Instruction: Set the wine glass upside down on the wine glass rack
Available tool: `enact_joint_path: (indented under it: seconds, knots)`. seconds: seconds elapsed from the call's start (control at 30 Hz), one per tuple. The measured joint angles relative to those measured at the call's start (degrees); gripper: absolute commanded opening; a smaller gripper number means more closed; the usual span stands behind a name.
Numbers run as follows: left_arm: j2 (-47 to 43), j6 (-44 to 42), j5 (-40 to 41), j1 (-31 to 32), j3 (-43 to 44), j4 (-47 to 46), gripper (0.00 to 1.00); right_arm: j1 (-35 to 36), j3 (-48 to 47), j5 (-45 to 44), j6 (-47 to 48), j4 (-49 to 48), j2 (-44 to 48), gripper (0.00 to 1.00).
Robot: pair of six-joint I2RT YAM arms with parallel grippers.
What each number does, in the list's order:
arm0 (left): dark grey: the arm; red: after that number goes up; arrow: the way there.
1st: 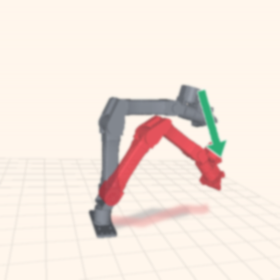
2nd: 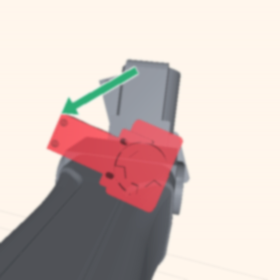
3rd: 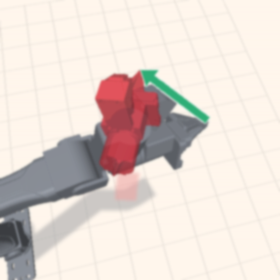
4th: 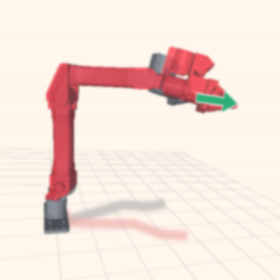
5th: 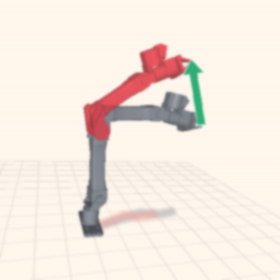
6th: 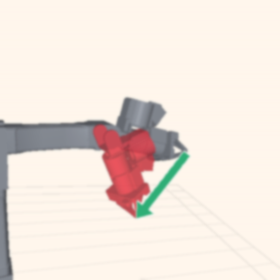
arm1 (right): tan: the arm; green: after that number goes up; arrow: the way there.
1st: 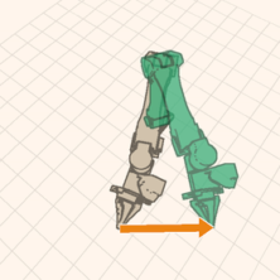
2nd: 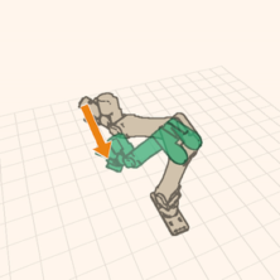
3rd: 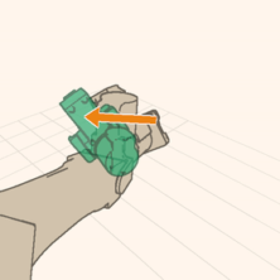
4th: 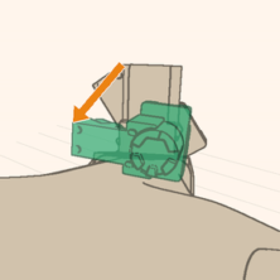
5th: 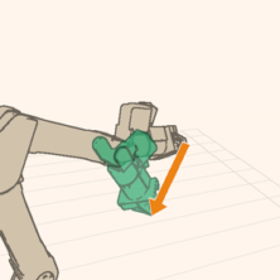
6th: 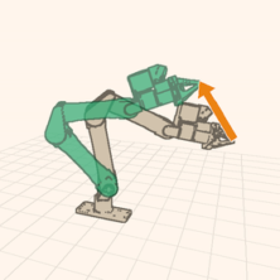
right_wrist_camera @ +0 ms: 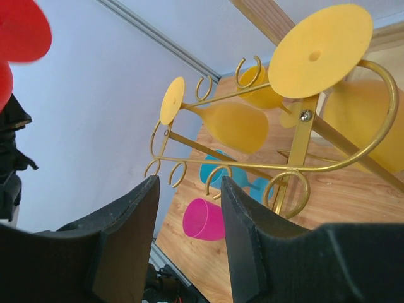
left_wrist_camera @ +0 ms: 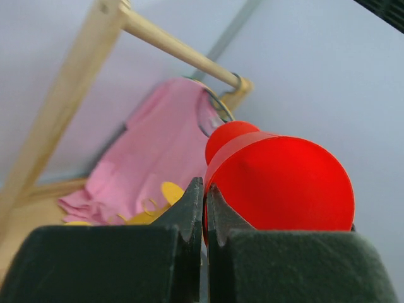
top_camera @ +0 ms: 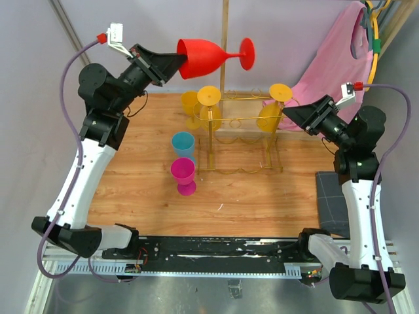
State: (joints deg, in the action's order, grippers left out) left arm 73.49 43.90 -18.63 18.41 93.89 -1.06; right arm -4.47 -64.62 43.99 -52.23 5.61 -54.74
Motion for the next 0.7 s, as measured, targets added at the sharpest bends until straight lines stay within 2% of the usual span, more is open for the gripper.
enact_joint_path:
  seconds: [0.17, 0.33, 0.5, 0.7]
  knots:
    - [2.99, 11.52, -14.10, -0.04, -4.04, -12.28, 0.00, 0.00, -1.25, 1.05, 0.04, -1.38, -0.72, 0.45]
    - [4.94, 26.82, -22.62, -1.18, -9.68, -30.08, 0.00, 0.07, -1.55, 4.24, -1.88, -7.39, -2.54, 0.45]
    - [8.04, 42.99, -26.43, -2.25, -13.11, -49.35, 0.00, 1.38, -1.60, 8.50, -8.87, -20.33, -6.45, 0.45]
    - [13.99, 59.23, -27.28, -2.49, -13.35, -68.74, 0.00, 5.05, -3.23, 12.09, -24.13, -42.91, -13.09, 0.47]
